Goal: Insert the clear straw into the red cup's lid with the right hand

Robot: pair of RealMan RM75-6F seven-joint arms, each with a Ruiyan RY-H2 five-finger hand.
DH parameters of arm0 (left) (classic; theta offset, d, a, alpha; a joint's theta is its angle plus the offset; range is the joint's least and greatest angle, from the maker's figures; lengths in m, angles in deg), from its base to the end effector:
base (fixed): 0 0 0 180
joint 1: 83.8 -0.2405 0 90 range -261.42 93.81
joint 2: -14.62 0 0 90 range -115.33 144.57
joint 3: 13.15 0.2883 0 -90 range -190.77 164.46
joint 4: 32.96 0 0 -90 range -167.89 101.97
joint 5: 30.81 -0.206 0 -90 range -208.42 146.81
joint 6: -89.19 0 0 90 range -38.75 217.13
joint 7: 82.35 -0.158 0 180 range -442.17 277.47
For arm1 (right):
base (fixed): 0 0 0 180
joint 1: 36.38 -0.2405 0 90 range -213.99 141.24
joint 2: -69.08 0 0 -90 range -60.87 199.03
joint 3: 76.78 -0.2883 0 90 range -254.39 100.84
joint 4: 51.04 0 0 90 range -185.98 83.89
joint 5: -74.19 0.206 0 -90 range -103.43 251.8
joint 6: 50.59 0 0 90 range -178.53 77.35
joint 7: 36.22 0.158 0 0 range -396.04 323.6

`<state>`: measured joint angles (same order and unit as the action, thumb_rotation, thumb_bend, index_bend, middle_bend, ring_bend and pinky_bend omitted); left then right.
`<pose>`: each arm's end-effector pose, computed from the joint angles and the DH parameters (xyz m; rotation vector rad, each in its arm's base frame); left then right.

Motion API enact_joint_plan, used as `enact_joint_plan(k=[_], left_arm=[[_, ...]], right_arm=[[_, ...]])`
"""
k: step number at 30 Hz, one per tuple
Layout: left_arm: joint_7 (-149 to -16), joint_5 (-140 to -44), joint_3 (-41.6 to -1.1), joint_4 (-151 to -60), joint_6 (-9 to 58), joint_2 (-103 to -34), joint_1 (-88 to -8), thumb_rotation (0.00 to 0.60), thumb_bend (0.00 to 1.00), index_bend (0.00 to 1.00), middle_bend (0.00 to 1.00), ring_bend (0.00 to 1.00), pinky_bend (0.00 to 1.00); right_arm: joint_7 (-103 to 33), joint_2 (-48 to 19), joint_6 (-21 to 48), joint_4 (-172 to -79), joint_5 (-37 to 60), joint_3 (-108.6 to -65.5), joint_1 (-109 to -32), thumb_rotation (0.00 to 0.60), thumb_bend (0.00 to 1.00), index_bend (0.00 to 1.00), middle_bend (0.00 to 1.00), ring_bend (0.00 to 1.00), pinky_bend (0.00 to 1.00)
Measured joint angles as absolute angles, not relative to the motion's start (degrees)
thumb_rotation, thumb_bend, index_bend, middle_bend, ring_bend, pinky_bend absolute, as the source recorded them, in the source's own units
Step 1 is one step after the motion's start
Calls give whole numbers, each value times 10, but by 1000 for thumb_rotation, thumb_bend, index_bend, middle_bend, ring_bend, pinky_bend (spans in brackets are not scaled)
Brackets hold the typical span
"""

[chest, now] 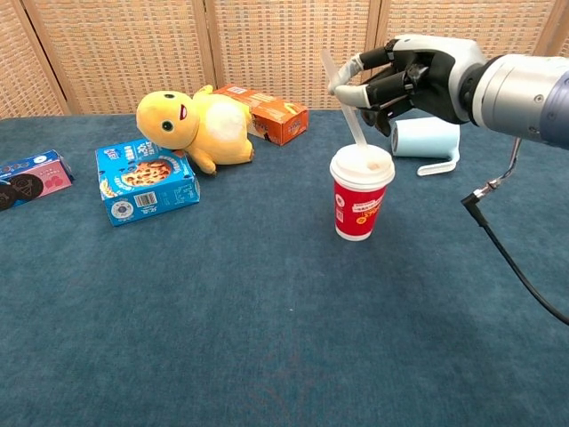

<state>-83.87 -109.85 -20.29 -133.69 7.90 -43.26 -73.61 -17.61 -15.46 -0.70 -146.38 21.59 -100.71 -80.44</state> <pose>-0.3071 0.2390 0.2082 -1.3433 -0.9055 -0.9501 -0.1055 -0.4011 0.0259 1.3646 -1.8384 1.5091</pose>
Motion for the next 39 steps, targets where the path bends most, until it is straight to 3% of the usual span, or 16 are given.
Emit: enact_joint_plan(k=[9,18,30,33,39], left_arm=[[-838,-1099,-202,-1337,79,-432,-736,600,0,0,0,0,0],[-836,-1100,-202,-1337,80,-432,-736,600,0,0,0,0,0],[-837,-1100,-200,-1338,82,-433,-735,600,0,0,0,0,0],[-838,-1100,-200,-1337,82,-433,-735,600,0,0,0,0,0],[-836,-1101,-199,-1337,82,-433,-735,600,0,0,0,0,0]], right_arm=[[-141,-153,-24,-1443,165,-994,-793,600,565,714,702,491,523],[-121,-140,-49,-1420,123,-972,-786,600,565,596,401,212,302],[-98,-129,-64,-1401,103,-961,-779,600,565,578,349,168,275],[-94,-127,-67,-1398,90,-957,-779,600,557,520,299,139,231],[-92,-120,-78,-1394,69,-946,-781,600,450,386,200,78,141]])
